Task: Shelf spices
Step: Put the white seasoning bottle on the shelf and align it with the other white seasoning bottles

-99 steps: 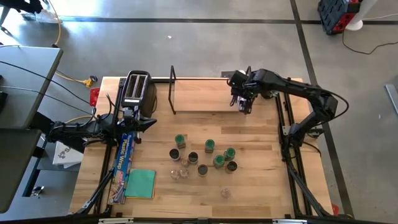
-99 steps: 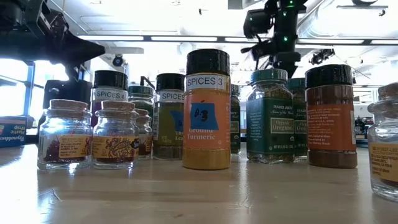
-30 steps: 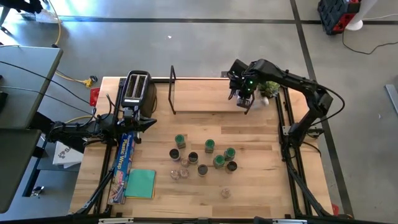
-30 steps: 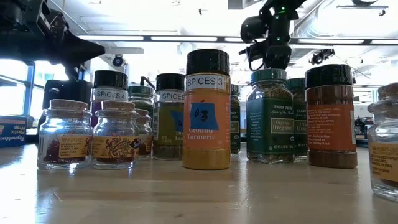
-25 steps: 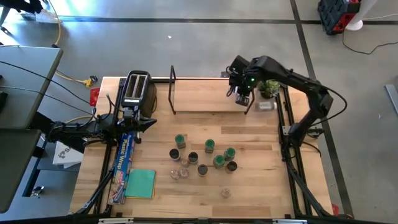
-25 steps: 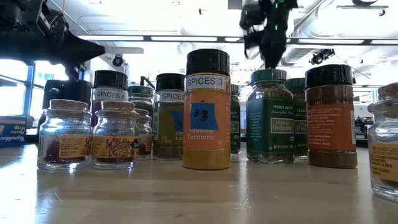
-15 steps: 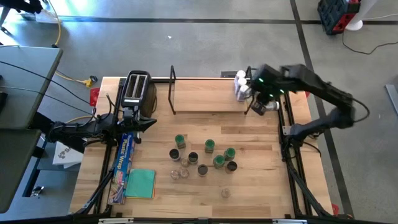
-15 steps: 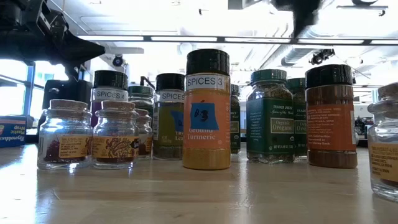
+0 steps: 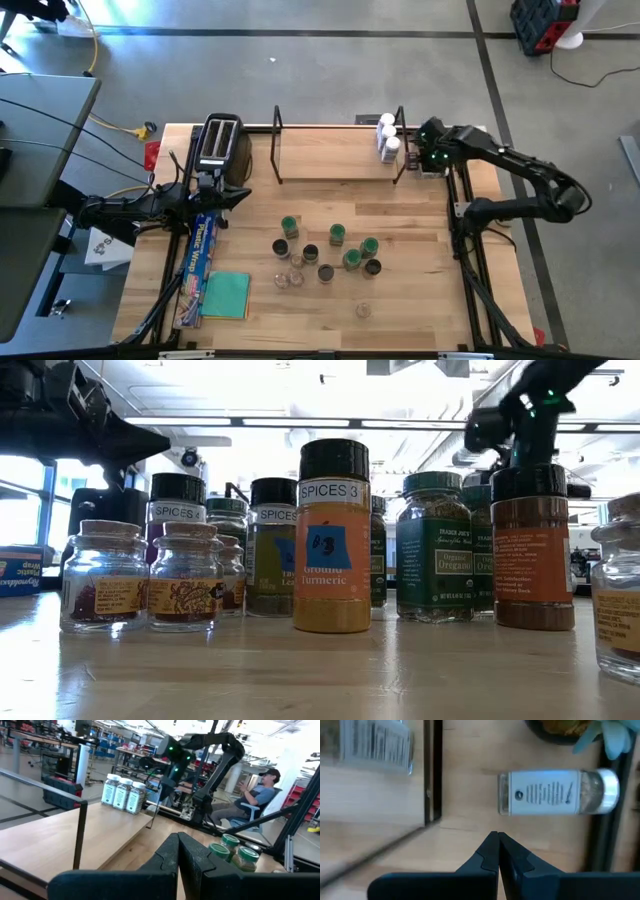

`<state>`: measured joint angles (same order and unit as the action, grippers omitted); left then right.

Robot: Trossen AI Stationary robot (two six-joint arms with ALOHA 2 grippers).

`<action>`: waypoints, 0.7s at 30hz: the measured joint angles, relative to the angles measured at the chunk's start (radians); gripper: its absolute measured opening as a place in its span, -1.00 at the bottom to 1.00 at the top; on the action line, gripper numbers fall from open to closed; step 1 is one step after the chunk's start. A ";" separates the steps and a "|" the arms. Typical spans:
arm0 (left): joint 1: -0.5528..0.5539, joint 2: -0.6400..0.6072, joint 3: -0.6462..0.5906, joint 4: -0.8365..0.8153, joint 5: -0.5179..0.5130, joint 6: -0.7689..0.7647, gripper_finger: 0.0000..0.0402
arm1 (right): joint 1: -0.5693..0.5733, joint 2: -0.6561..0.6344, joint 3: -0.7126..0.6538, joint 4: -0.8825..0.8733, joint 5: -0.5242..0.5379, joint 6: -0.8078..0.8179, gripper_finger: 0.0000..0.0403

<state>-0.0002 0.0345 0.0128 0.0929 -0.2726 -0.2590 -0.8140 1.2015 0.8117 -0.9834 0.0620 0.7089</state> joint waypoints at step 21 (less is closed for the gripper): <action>0.000 0.003 0.000 -0.010 0.000 0.000 -1.00 | -0.051 -0.135 0.198 -0.210 0.038 -0.133 -1.00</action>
<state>-0.0002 0.0372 0.0128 0.0826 -0.2725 -0.2588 -0.8654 1.0660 1.0101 -1.1933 0.0997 0.5760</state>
